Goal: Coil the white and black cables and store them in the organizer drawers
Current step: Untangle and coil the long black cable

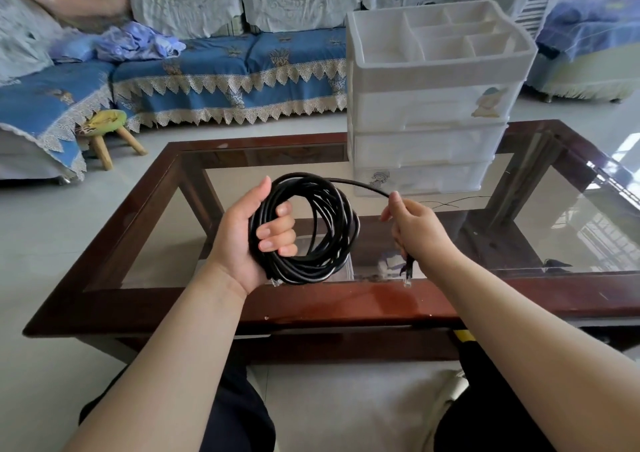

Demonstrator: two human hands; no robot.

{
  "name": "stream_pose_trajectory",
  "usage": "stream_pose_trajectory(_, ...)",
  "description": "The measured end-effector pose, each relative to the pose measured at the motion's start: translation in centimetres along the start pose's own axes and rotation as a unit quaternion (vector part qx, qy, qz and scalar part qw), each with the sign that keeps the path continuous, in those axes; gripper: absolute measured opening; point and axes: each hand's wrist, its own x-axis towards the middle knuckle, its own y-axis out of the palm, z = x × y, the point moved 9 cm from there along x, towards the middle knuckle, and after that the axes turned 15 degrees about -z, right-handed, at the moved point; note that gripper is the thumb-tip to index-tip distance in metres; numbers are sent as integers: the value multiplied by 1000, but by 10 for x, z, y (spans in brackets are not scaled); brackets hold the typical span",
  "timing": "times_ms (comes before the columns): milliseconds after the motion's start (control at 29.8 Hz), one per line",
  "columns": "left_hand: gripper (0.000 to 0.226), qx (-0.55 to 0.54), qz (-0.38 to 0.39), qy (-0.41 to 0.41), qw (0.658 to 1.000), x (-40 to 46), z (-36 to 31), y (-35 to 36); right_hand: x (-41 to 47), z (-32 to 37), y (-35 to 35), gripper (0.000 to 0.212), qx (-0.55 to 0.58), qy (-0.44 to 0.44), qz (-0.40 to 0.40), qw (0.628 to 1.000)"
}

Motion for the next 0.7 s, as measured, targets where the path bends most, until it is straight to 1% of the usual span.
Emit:
stream_pose_trajectory(67,43,-16,-26,9,999,1,-3,-3,-8,-4,7,42,-19,3,20,1000)
stream_pose_trajectory(134,43,-43,-84,13,995,5,-6,-14,-16,-10,14,31,-22,11,32,999)
stream_pose_trajectory(168,43,-64,-119,15,991,8,-7,-21,-20,-10,17,26,-38,0,34,999)
stream_pose_trajectory(235,43,-107,-181,20,978,11,-7,-34,-29,-4,23,20,-97,-59,39,993)
stream_pose_trajectory(268,43,-123,-206,22,971,12,-6,-39,-35,-1,27,17,-101,-81,47,990)
stream_pose_trajectory(369,44,-145,-264,26,953,14,1,-47,-55,8,41,19,-41,-90,91,991)
stream_pose_trajectory(469,44,-152,-288,26,945,16,6,-47,-66,16,55,4,-89,-162,108,977)
stream_pose_trajectory(503,44,-156,-292,26,943,16,6,-47,-69,18,59,2,-109,-185,120,969)
stream_pose_trajectory(570,43,-174,-291,25,940,17,5,-47,-72,23,66,9,-137,-231,151,951)
stream_pose_trajectory(637,43,-197,-289,21,937,17,3,-49,-74,32,68,22,-166,-278,176,929)
stream_pose_trajectory(704,43,-203,-280,13,938,18,3,-50,-74,42,66,28,-197,-329,166,908)
